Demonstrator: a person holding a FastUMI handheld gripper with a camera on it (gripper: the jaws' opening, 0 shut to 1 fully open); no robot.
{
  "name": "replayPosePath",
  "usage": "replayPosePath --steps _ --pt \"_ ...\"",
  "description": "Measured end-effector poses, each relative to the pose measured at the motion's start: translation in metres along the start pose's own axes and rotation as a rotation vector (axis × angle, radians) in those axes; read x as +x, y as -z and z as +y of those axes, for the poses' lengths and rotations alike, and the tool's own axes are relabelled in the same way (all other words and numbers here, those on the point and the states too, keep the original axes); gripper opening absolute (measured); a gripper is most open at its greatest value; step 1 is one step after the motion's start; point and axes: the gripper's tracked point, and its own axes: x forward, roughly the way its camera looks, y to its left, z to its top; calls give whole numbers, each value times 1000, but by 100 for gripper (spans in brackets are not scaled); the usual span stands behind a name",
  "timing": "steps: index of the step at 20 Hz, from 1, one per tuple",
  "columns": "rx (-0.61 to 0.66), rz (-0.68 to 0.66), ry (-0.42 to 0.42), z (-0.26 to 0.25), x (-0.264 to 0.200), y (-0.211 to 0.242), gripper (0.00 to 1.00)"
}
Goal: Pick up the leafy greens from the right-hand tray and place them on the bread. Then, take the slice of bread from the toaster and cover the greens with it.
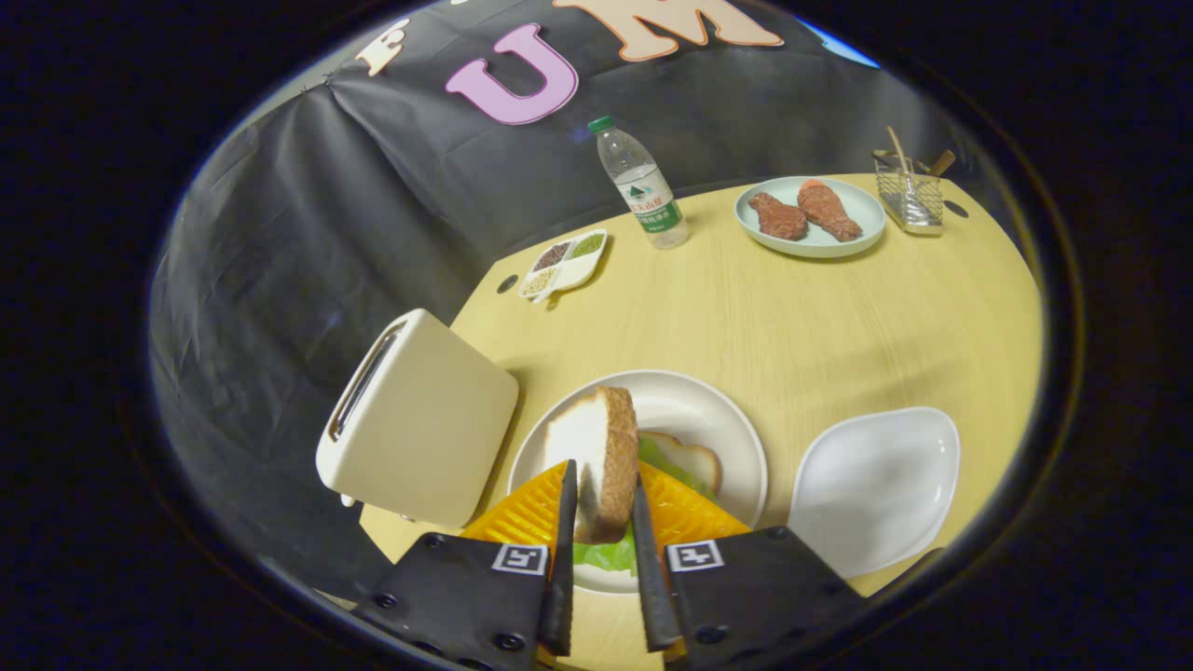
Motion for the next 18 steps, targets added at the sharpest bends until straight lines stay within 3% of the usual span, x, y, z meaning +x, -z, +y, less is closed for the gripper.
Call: replayPosePath --steps 4,15,18 --pt "14 10 14 -8 0 4 34" --pt "-4 -34 37 -21 -18 -3 98" --pt "-21 -62 33 -22 -32 -9 100"
